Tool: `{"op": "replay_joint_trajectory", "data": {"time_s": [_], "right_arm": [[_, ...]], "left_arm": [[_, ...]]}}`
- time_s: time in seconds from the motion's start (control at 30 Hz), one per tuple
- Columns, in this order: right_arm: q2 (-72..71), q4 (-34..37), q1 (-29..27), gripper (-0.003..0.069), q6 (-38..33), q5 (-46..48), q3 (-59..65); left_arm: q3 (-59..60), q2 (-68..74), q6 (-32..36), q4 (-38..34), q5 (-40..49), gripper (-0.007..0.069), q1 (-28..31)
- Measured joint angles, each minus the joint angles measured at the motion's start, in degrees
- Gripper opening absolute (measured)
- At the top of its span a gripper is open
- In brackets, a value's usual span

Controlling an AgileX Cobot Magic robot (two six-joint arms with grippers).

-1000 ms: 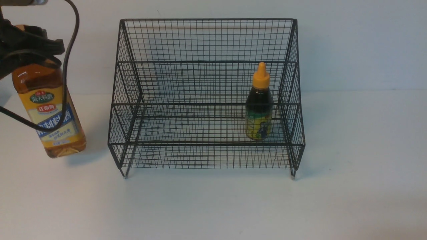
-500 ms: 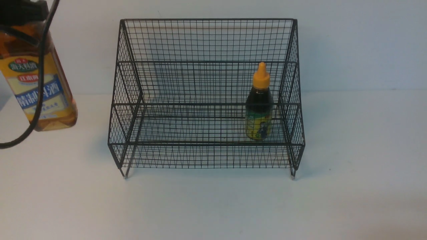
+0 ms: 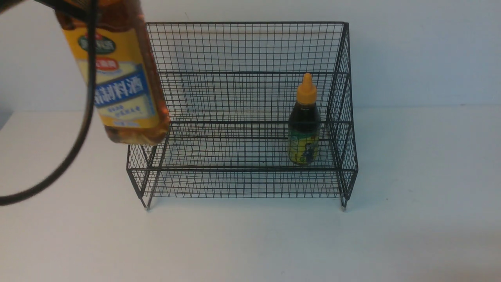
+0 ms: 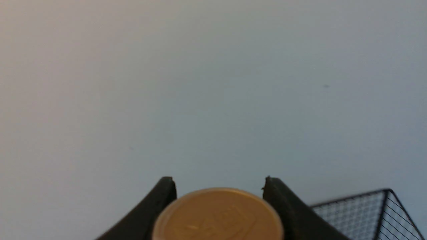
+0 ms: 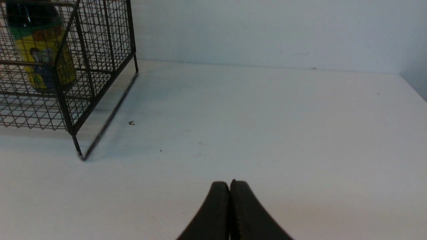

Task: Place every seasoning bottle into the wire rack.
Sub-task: Use the left arm to put the condiment bottle back on the shelf

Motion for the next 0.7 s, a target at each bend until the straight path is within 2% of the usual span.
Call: {"op": "replay_joint_trajectory", "data": {"time_s": [0.13, 0.5, 0.7], "right_arm": [[0.00, 0.00, 0.00, -0.0015, 0.00, 0.00, 0.00], [0.00, 0.00, 0.00, -0.0015, 0.00, 0.00, 0.00], [0.00, 0.00, 0.00, -0.0015, 0.00, 0.00, 0.00]], "left_arm": [[0.00, 4.73, -0.54, -0.29, -0.55, 0.0302, -2.72], [0.30, 12.14, -3.53, -1.02, -2.18, 0.0302, -2.88], [0.48, 12.76, -3.84, -1.21, 1.64, 0.0302, -2.88]]}}
